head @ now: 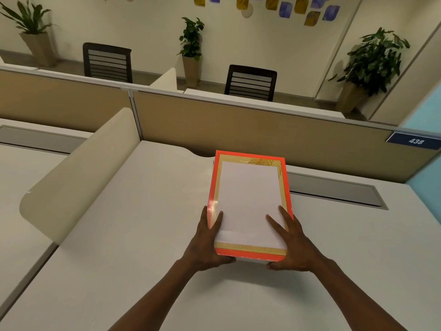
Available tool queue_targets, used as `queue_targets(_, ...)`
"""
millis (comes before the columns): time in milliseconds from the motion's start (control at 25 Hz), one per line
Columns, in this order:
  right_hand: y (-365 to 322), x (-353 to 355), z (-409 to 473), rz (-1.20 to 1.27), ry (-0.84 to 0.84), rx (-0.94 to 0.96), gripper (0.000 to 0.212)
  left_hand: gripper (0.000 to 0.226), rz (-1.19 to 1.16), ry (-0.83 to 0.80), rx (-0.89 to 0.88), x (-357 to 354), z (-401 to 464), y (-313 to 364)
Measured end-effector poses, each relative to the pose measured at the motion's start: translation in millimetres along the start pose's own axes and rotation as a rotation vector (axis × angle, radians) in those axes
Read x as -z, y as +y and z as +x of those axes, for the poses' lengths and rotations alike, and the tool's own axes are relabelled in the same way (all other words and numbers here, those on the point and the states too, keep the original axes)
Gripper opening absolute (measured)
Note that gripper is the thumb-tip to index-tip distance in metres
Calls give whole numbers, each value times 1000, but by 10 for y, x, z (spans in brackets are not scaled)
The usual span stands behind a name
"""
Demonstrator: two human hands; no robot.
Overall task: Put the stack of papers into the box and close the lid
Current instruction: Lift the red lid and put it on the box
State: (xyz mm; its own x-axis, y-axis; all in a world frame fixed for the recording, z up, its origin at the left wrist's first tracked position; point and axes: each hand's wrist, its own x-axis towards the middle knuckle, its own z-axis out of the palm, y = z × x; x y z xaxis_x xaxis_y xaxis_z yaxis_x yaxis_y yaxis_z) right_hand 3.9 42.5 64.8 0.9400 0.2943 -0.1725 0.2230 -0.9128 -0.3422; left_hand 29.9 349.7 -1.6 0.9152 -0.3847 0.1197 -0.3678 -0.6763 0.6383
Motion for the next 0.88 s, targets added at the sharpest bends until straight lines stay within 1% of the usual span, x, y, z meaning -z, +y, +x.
queue_targets(320,200,-12,202,27,-61,-17,137,138,21,-99,113,-120,197,-24)
queue_targets(680,364,-56,263,10,-35,-10,137,139,-4,-79,112,-188,253,-37)
queue_targets(880,321,-111,167,22,20,13,134,131,4,-49,53,-213,206,-20)
